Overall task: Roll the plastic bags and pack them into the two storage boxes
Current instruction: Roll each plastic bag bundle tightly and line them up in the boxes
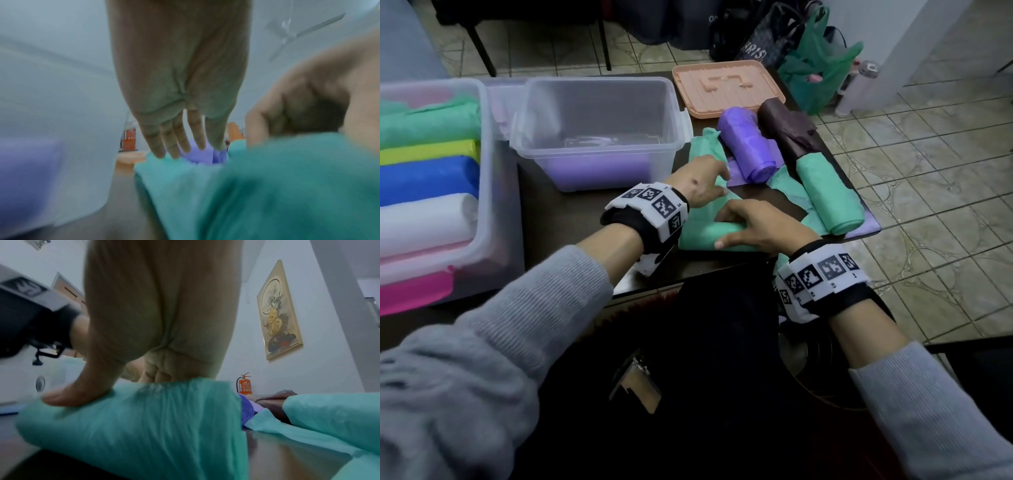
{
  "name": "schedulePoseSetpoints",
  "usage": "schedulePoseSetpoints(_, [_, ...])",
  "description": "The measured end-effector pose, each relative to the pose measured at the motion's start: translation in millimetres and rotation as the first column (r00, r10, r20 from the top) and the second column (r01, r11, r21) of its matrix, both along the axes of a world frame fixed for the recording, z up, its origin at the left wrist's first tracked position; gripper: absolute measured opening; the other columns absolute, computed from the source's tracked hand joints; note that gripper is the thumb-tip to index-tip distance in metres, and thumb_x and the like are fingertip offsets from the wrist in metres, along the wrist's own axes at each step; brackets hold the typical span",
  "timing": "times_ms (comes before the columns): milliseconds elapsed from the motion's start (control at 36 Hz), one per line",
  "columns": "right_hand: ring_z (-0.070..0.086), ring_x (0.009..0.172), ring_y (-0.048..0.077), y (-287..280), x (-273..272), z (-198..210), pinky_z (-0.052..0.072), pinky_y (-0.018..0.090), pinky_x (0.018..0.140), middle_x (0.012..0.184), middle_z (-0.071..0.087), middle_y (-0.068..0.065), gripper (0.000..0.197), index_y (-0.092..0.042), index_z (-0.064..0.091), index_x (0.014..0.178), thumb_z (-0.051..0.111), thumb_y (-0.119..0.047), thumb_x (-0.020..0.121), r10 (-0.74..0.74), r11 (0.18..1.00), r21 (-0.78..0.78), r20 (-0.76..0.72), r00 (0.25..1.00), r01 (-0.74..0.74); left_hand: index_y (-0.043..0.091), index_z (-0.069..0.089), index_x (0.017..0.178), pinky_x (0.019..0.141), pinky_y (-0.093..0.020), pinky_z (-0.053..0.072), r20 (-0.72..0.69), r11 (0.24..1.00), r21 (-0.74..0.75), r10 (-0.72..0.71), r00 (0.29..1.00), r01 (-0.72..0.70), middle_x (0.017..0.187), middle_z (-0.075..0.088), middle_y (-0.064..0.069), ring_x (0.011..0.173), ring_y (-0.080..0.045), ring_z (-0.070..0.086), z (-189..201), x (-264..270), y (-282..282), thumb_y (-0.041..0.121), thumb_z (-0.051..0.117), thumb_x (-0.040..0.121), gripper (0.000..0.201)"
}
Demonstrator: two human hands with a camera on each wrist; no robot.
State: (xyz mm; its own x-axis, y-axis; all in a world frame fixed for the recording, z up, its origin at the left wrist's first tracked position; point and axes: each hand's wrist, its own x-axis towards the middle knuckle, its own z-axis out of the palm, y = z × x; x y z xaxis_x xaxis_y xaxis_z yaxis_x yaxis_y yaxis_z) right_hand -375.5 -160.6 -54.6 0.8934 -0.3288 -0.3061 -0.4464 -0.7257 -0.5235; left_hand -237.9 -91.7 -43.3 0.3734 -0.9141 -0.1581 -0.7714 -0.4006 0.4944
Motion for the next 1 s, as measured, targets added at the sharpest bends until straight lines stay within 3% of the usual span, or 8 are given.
schedulePoseSetpoints(111, [0.052, 0.118, 0.021, -2, 1, 0, 0.033, 0.019, 0.091, 0.127, 0.06, 0.004, 0.047, -0.011, 0.057, 0.125, 0.065, -0.036, 0.086, 0.056, 0.997, -0.061, -0.014, 0.998, -0.057, 0.007, 0.052, 0.121, 0.087, -0.029, 0.04, -0.004, 0.996, -0.05, 0.068, 0.998, -0.068, 0.123, 0.058, -0.011, 0.113, -0.025, 0.053, 19, -4, 3, 0.016, 0.055, 0.093, 0.029])
schedulePoseSetpoints(250, [0.044, 0.123, 0.03, -2, 6, -3, 0.036, 0.044, 0.103, 0.129, 0.054, 0.011, 0.047, -0.016, 0.052, 0.132, 0.051, -0.043, 0.093, 0.069, 0.987, -0.136, -0.101, 0.992, -0.083, 0.012, 0.064, 0.116, 0.086, -0.024, 0.043, -0.026, 0.996, 0.092, 0.01, 1.0, -0.008, 0.119, 0.064, -0.007, 0.109, -0.02, 0.059, 30, -5, 17, 0.006, 0.059, 0.088, 0.029])
schedulePoseSetpoints(389, [0.032, 0.125, 0.03, 0, 11, -3, 0.031, 0.044, 0.103, 0.13, 0.044, 0.012, 0.047, -0.023, 0.046, 0.138, 0.045, -0.043, 0.096, 0.017, 0.977, -0.209, -0.141, 0.99, -0.047, 0.015, 0.064, 0.119, 0.094, -0.033, 0.049, -0.022, 0.981, 0.192, -0.03, 0.999, 0.034, 0.116, 0.066, -0.007, 0.107, -0.021, 0.061, 18, -12, 36, 0.014, 0.075, 0.077, 0.044])
schedulePoseSetpoints(472, [0.041, 0.121, 0.029, -1, 10, -6, 0.035, 0.041, 0.101, 0.121, 0.049, 0.011, 0.045, -0.014, 0.048, 0.129, 0.055, -0.038, 0.092, -0.04, 0.99, -0.132, -0.01, 0.999, 0.039, 0.013, 0.062, 0.122, 0.088, -0.032, 0.049, 0.015, 0.988, 0.156, -0.015, 1.0, 0.013, 0.118, 0.064, -0.011, 0.107, -0.026, 0.059, 11, -19, 41, 0.024, 0.081, 0.07, 0.057])
schedulePoseSetpoints(556, [0.046, 0.11, 0.025, -1, 8, -9, 0.035, 0.029, 0.094, 0.108, 0.049, 0.007, 0.036, -0.007, 0.055, 0.11, 0.064, -0.032, 0.087, -0.077, 0.989, -0.114, 0.153, 0.985, 0.095, 0.012, 0.059, 0.123, 0.086, -0.032, 0.048, 0.045, 0.99, 0.139, 0.007, 0.999, -0.014, 0.119, 0.06, -0.014, 0.108, -0.029, 0.057, 7, -24, 43, 0.023, 0.084, 0.066, 0.063])
schedulePoseSetpoints(750, [0.048, 0.109, 0.029, 2, 10, -17, 0.038, 0.045, 0.096, 0.11, 0.057, 0.012, 0.029, -0.009, 0.061, 0.105, 0.056, -0.035, 0.091, -0.079, 0.97, -0.213, 0.174, 0.982, 0.116, 0.012, 0.056, 0.123, 0.082, -0.034, 0.045, 0.126, 0.985, 0.174, -0.016, 0.992, -0.006, 0.121, 0.056, -0.018, 0.109, -0.033, 0.057, 3, -24, 42, 0.009, 0.079, 0.069, 0.058])
schedulePoseSetpoints(889, [0.04, 0.118, 0.025, 9, -2, -10, 0.035, 0.042, 0.103, 0.123, 0.048, 0.008, 0.063, -0.018, 0.05, 0.132, 0.068, -0.048, 0.079, 0.017, 0.964, -0.265, 0.002, 1.0, -0.016, 0.014, 0.056, 0.127, 0.087, -0.033, 0.048, 0.06, 0.957, 0.285, -0.067, 0.996, 0.047, 0.125, 0.057, -0.015, 0.11, -0.03, 0.057, 7, -13, 39, 0.01, 0.079, 0.072, 0.06])
schedulePoseSetpoints(1000, [0.036, 0.12, 0.025, 18, -7, -11, 0.033, 0.04, 0.105, 0.125, 0.042, 0.009, 0.08, -0.018, 0.043, 0.14, 0.079, -0.038, 0.071, 0.042, 0.966, -0.253, -0.063, 0.997, -0.057, 0.016, 0.057, 0.128, 0.096, -0.035, 0.049, -0.053, 0.897, 0.422, -0.119, 0.992, 0.13, 0.123, 0.061, -0.006, 0.109, -0.023, 0.059, 13, -4, 38, 0.016, 0.08, 0.073, 0.06])
